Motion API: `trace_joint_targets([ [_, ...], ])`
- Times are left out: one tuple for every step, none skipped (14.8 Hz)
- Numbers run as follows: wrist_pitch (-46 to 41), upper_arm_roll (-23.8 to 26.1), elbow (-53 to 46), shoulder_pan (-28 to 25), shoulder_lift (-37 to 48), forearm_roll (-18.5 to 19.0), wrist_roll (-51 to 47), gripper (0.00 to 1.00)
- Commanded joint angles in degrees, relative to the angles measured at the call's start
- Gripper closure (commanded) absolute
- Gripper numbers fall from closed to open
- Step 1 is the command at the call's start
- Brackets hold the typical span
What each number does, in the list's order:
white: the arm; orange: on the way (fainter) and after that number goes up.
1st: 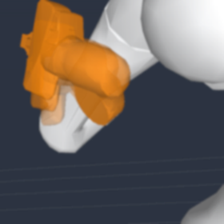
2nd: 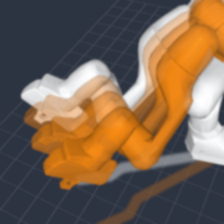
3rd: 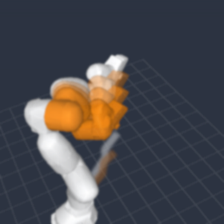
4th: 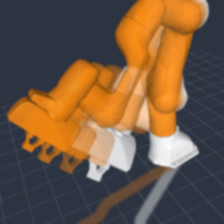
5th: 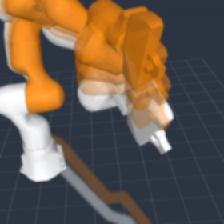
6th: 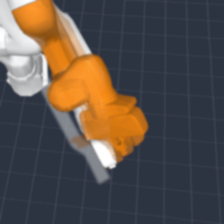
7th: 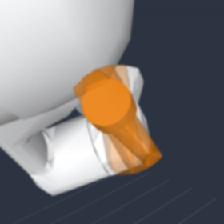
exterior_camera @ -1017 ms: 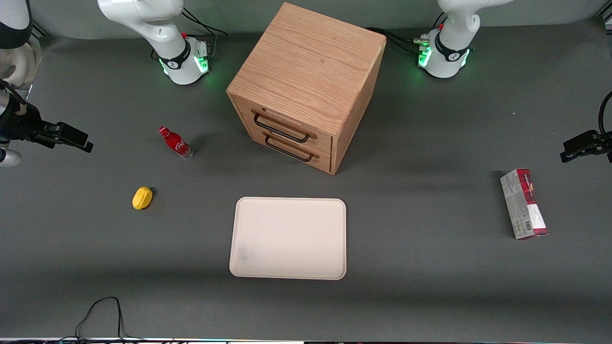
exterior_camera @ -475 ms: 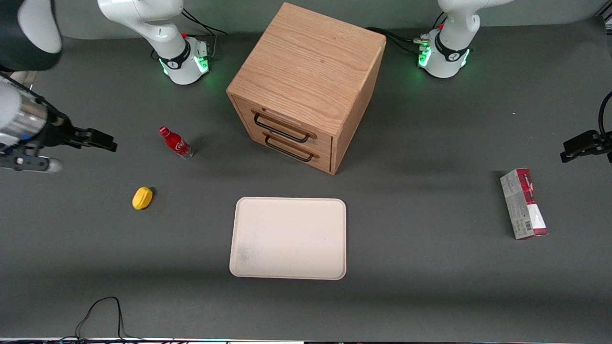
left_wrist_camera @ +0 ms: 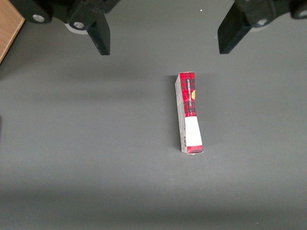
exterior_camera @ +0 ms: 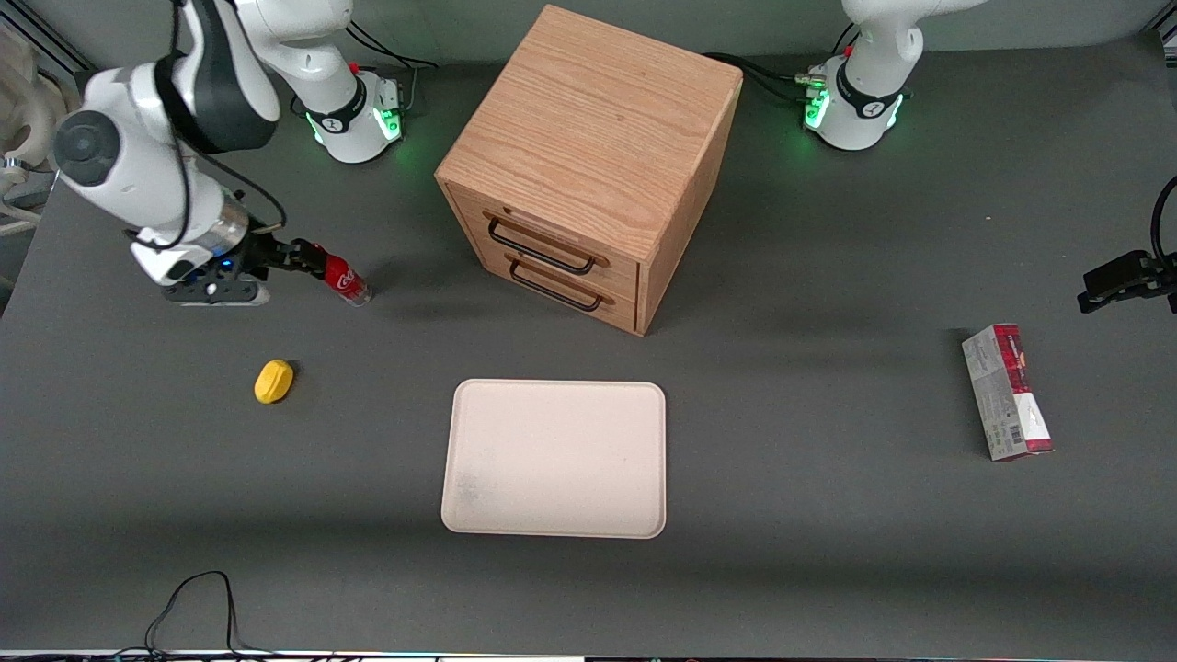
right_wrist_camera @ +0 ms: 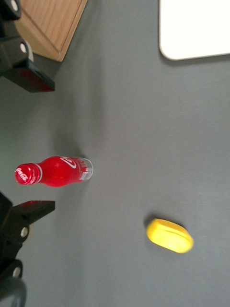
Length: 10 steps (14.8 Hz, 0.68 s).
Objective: Place coke bottle on tray
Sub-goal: 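Move the open right gripper down over the red Coca-Cola bottle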
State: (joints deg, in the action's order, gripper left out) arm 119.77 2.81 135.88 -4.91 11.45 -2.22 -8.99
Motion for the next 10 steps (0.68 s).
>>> trace_joint_targets([
  [8.35, 0.17, 9.39, -0.37, 3.58, -0.42, 1.16, 0.0],
  [9.5, 0.61, 10.97, -0.37, 3.67, 0.02, 1.25, 0.0],
  [10.04, 0.62, 11.86, -0.37, 3.58, 1.07, 1.25, 0.0],
  [10.13, 0.62, 12.39, -0.37, 3.58, 1.43, 1.25, 0.0],
  [10.57, 0.62, 13.0, -0.28, 3.58, 1.6, 1.25, 0.0],
  [10.66, 0.62, 13.45, -0.28, 3.58, 1.78, 1.25, 0.0],
  [10.83, 0.62, 13.97, -0.28, 3.58, 3.0, 1.25, 0.0],
  [10.92, 0.62, 14.41, -0.28, 3.49, 4.23, 1.25, 0.0],
  [11.36, 0.62, 14.94, -0.28, 3.4, 4.5, 1.25, 0.0],
  [11.88, 0.62, 15.38, -0.19, 3.4, 4.5, 1.25, 0.0],
])
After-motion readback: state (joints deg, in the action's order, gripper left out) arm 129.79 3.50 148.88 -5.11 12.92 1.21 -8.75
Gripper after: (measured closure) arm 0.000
